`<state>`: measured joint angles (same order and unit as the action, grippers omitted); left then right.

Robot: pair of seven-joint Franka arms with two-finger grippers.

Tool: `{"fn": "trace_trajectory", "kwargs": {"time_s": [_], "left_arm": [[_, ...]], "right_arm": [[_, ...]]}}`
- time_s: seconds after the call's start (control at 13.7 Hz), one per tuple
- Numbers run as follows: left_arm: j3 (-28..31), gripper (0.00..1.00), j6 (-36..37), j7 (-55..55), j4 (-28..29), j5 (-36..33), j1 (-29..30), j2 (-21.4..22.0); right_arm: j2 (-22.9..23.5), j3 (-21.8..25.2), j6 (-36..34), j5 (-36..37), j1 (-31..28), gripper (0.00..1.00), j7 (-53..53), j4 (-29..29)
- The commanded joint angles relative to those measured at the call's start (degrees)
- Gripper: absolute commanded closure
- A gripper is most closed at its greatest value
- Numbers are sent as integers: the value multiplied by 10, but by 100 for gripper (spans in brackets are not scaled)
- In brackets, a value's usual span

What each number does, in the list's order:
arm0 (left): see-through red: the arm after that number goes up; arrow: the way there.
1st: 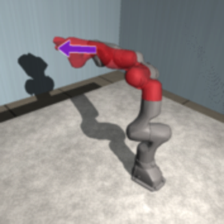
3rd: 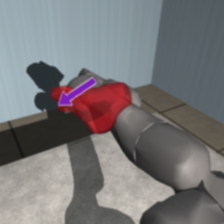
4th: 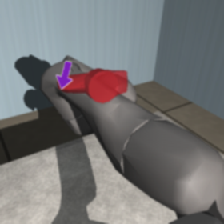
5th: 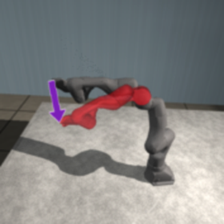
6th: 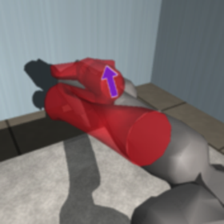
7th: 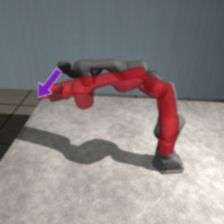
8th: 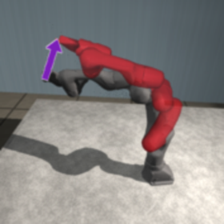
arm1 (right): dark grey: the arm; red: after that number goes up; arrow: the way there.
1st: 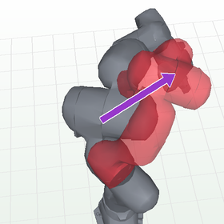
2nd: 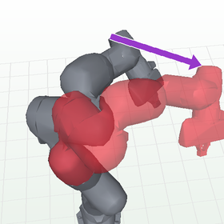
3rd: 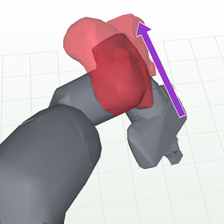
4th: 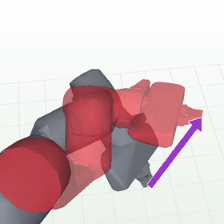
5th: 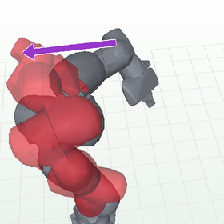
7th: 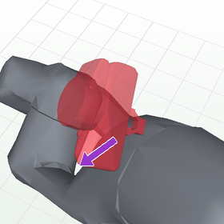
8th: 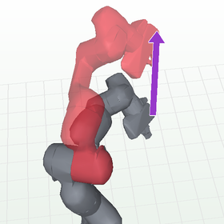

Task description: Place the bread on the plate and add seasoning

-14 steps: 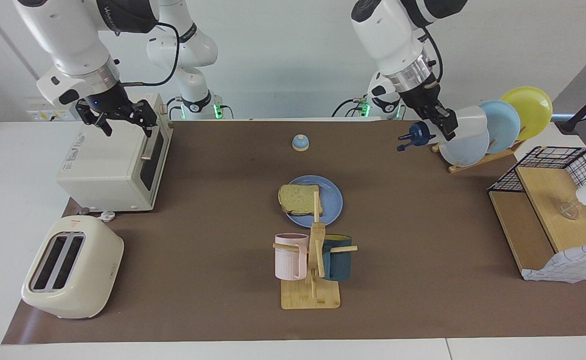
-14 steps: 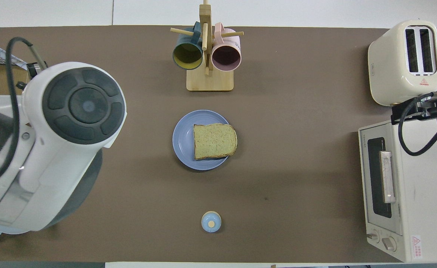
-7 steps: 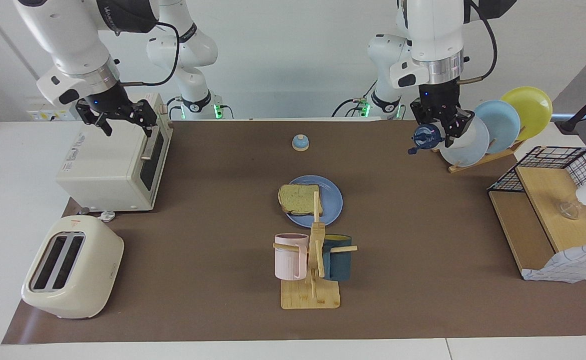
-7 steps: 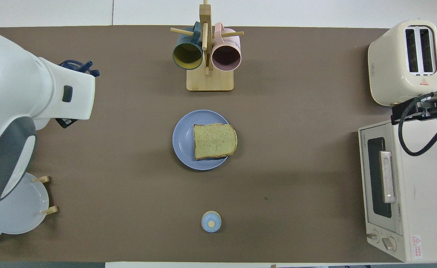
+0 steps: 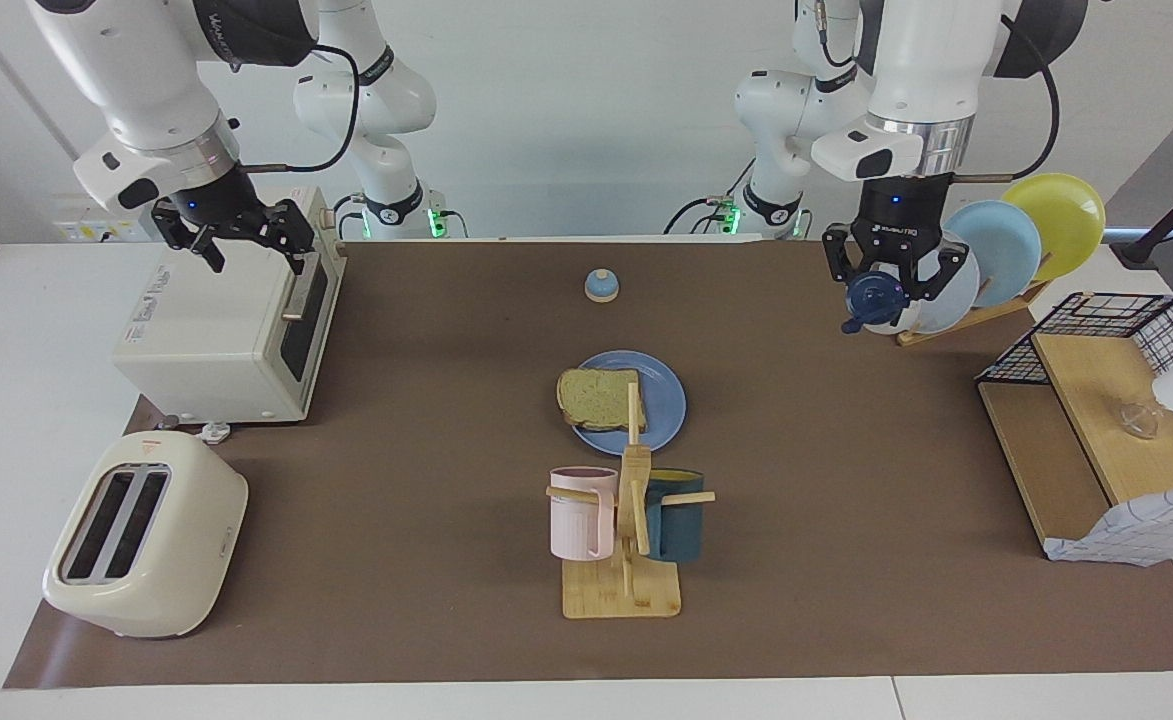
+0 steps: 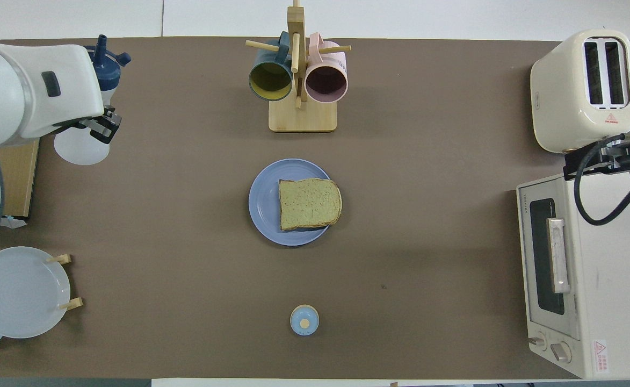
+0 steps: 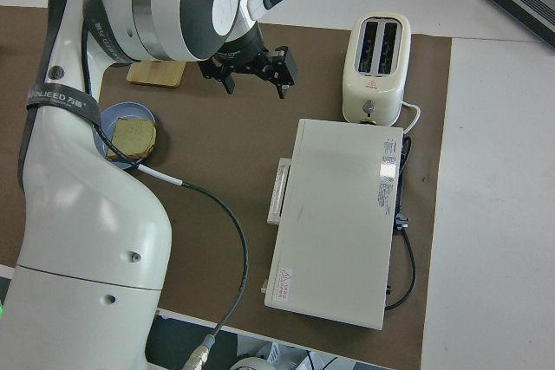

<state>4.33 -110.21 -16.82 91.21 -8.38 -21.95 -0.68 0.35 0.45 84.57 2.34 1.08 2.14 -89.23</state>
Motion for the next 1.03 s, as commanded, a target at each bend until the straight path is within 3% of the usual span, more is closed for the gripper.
{"fn": "trace_trajectory", "kwargs": {"time_s": [0.0, 0.22, 0.66, 0.95], "left_arm": [[-5, 100, -65, 46, 29, 49, 29, 8], [-5, 100, -143, 67, 73, 103, 52, 22], [-5, 100, -305, 106, 190, 107, 47, 52], [-8, 100, -435, 119, 254, 107, 45, 47]], "right_arm": [[-6, -3, 3, -11, -8, 0, -14, -8], [-6, -3, 3, -11, -8, 0, -15, -8], [-6, -3, 3, -11, -8, 0, -14, -8], [-6, -3, 3, -11, -8, 0, -14, -8]]}}
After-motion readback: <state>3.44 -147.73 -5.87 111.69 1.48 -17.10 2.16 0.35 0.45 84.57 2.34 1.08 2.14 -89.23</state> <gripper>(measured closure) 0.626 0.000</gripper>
